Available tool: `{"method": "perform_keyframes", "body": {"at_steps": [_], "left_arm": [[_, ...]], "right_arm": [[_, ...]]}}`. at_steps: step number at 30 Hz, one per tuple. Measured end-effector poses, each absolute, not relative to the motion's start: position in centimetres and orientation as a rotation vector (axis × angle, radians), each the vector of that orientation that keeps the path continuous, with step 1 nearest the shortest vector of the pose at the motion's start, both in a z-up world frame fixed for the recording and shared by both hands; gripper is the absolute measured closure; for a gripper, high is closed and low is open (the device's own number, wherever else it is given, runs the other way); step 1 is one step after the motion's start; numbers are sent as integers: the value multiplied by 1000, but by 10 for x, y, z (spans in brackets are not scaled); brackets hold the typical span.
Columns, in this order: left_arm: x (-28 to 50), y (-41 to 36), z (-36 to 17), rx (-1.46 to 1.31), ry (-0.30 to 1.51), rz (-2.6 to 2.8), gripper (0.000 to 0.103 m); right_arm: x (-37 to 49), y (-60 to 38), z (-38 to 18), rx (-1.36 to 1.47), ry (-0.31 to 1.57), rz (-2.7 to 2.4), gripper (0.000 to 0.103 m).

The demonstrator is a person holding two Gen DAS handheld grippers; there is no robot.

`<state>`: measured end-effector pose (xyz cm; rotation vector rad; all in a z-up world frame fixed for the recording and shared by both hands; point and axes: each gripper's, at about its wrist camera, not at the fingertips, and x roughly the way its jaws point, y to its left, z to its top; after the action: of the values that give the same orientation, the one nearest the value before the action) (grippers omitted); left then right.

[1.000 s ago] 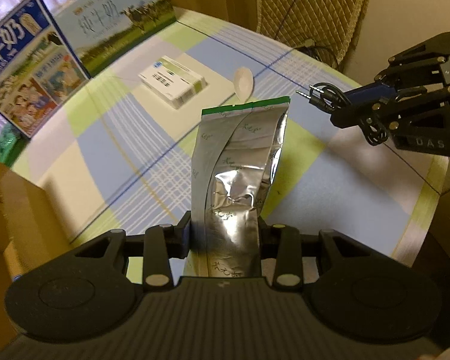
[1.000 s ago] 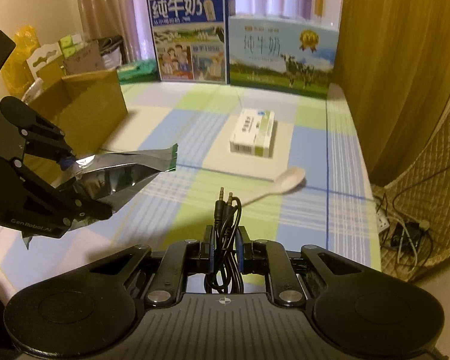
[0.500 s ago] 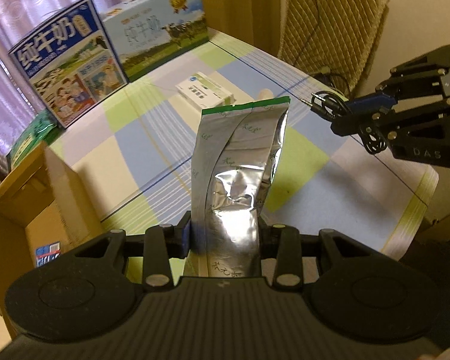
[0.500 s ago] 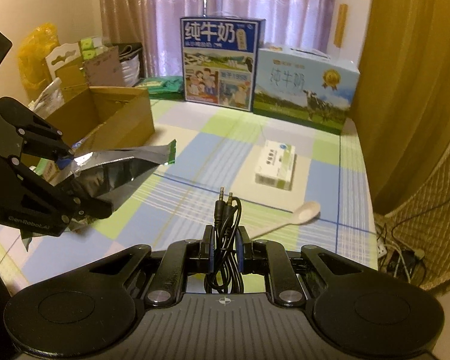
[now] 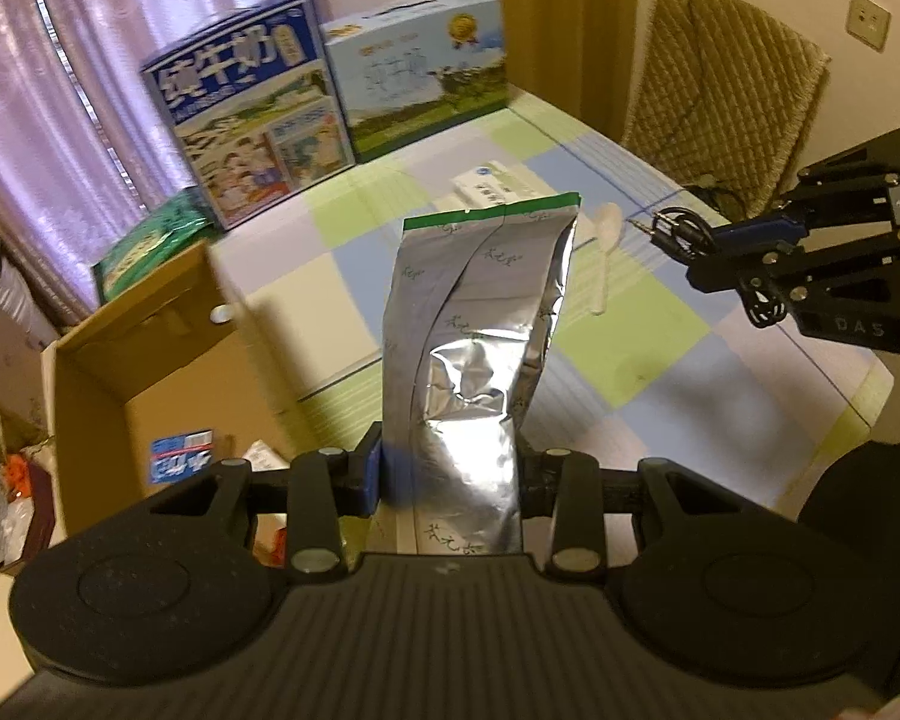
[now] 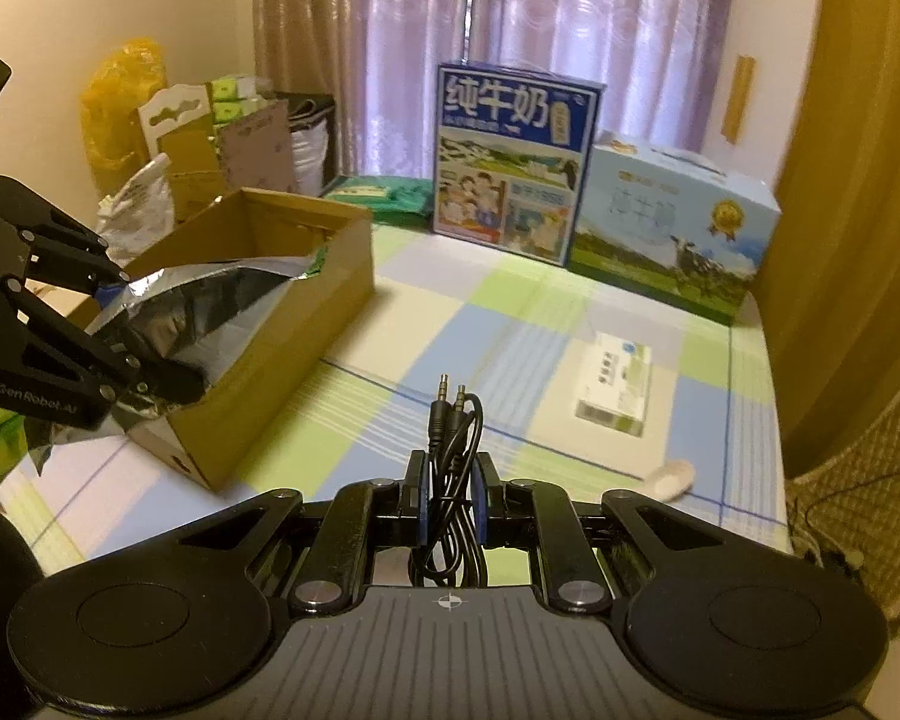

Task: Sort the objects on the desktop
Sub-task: 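Carry the foil bag and black cable over to the cardboard box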

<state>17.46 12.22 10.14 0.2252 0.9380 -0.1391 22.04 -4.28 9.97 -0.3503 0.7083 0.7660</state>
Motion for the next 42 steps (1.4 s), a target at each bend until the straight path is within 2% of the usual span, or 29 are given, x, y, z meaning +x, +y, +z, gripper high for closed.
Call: {"method": "perform_keyframes", "body": {"at_steps": [18,31,42], "left_arm": [[139,230,123,150,933,15,70],[137,289,105,67,967,69,70],[164,329,78,-28,996,95,70]], "right_arm": [[199,65,108,-379,671,913,92],[206,134,89,-404,684,990,92],[237,176,71,-333,740,1015,92]]}}
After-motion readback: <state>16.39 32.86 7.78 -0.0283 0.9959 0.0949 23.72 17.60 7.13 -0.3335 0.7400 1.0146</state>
